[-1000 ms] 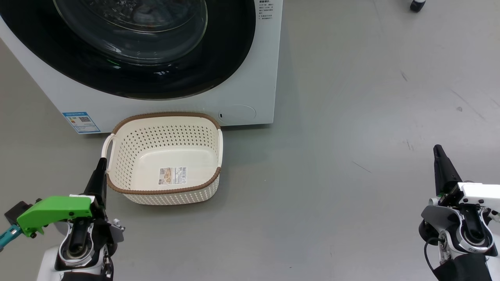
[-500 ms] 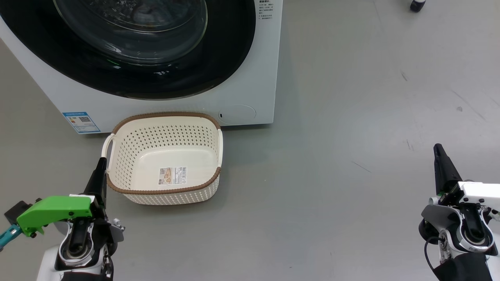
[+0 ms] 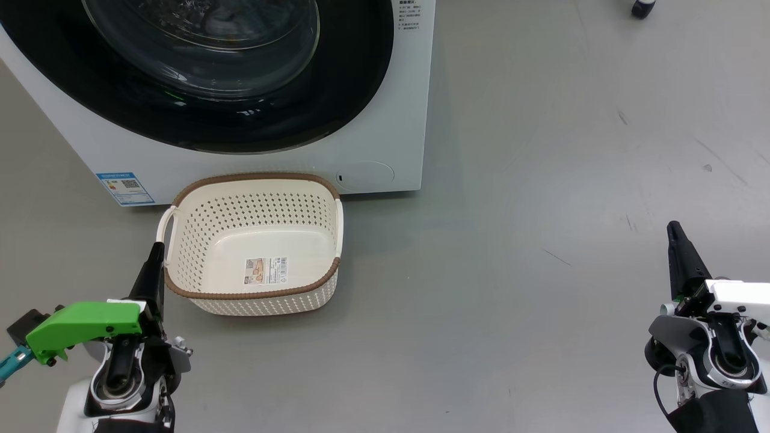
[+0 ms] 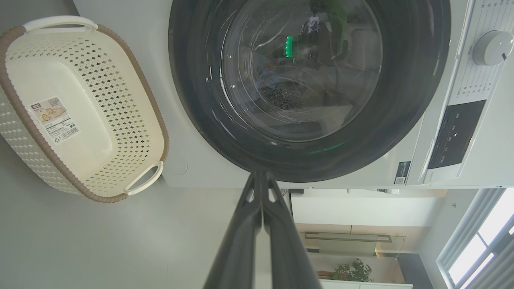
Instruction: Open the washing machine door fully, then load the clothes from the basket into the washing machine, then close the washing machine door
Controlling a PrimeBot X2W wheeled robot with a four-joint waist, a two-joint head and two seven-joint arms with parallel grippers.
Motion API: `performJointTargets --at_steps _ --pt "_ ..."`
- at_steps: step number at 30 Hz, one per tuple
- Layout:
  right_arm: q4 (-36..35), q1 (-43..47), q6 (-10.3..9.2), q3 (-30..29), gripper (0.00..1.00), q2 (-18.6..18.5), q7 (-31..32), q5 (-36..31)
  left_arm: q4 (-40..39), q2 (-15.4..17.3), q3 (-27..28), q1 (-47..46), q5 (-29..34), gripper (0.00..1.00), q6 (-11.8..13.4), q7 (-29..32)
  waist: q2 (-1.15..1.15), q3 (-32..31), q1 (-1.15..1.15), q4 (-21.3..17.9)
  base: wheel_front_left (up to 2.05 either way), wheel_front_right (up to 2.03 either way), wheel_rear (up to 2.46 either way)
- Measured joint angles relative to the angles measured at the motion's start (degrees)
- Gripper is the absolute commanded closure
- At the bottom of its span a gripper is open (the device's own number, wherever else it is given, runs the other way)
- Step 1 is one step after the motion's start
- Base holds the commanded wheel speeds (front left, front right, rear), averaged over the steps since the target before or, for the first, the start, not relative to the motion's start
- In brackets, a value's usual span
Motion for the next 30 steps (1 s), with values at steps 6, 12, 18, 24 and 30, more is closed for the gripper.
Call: performJointTargets --at_steps 6,12,18,24,30 --pt "0.0 0.0 0.00 0.0 1.00 0.0 0.0 0.0 0.0 0.0 0.0 0.0 0.0 1.00 0.0 0.0 0.00 0.0 0.00 0.0 0.00 0.00 0.00" --pt "0.0 0.0 0.00 0.0 1.00 0.0 0.0 0.0 -0.1 0.0 0.0 0.0 -0.1 1.00 0.0 0.0 0.00 0.0 0.00 0.0 0.00 0.00 0.00" --pt "0.0 0.0 0.00 0.0 1.00 0.0 0.0 0.0 -0.1 0.0 -0.1 0.0 -0.1 1.00 0.0 -0.1 0.00 0.0 0.00 0.0 0.00 0.00 0.00" --pt "0.0 0.0 0.00 0.0 1.00 0.0 0.0 0.0 -0.1 0.0 -0.1 0.0 -0.1 1.00 0.0 -0.1 0.00 0.0 0.00 0.0 0.00 0.00 0.00" --pt "0.0 0.0 0.00 0.0 1.00 0.0 0.0 0.0 -0.2 0.0 -0.1 0.0 -0.1 1.00 0.0 -0.1 0.00 0.0 0.00 0.0 0.00 0.00 0.00"
